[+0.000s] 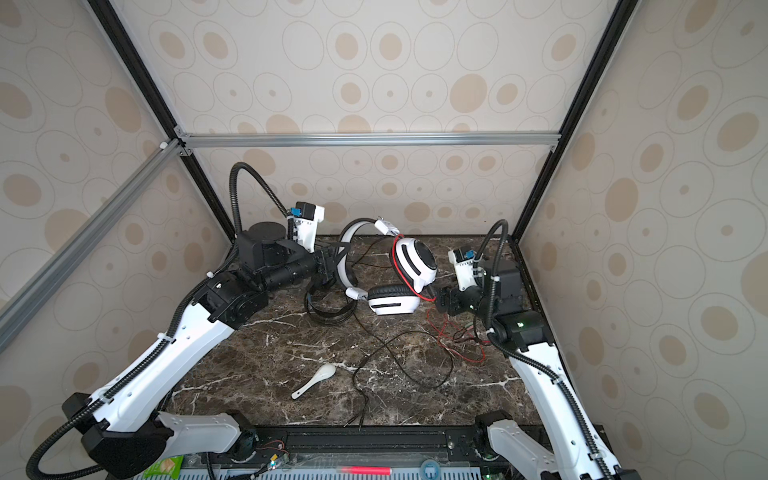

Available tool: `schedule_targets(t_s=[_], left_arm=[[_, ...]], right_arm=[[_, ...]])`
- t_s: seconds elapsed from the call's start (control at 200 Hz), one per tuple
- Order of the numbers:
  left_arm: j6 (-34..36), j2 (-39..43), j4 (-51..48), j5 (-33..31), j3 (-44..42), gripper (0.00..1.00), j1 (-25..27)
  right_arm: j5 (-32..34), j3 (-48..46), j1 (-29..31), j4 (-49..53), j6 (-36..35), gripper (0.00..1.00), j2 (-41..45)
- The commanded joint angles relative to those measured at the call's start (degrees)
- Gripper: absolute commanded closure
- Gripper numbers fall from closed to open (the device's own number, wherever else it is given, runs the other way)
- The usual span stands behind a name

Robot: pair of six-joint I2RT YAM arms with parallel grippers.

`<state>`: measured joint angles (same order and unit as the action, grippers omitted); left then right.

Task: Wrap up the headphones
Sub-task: 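Grasp the red cable with the right gripper below the lifted headphones, then pull the red cable toward the robot with the right gripper while the left holds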

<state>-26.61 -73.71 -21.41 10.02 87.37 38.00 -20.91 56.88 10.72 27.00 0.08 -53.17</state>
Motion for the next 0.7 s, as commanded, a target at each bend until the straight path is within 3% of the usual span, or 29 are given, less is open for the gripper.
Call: schedule_targets(t_s=[0.0, 0.19, 0.365, 0.695], left_arm=[[-2.5, 0.13, 1.89, -1.92, 6.28, 1.0, 0.26], [-2.57, -0.99, -1.89, -1.25, 10.31, 1.0, 0.26], [-3.31, -0.95, -3.96, -1.01, 11.72, 1.0, 0.24], [-5.14, -3.3, -6.68, -0.21, 16.72, 1.0, 0.32]], right_arm=[[-6.67, -3.93, -0.61, -7.81, -0.21, 0.2, 3.27], [-14.76, -10.13, -0.61, -18.67, -1.3, 0.24, 4.92], [-21.92, -11.17, -0.61, -23.44, -1.45, 0.27, 1.21], [-20.91, -13.5, -0.54, -32.69, 1.6, 0.28, -3.84]])
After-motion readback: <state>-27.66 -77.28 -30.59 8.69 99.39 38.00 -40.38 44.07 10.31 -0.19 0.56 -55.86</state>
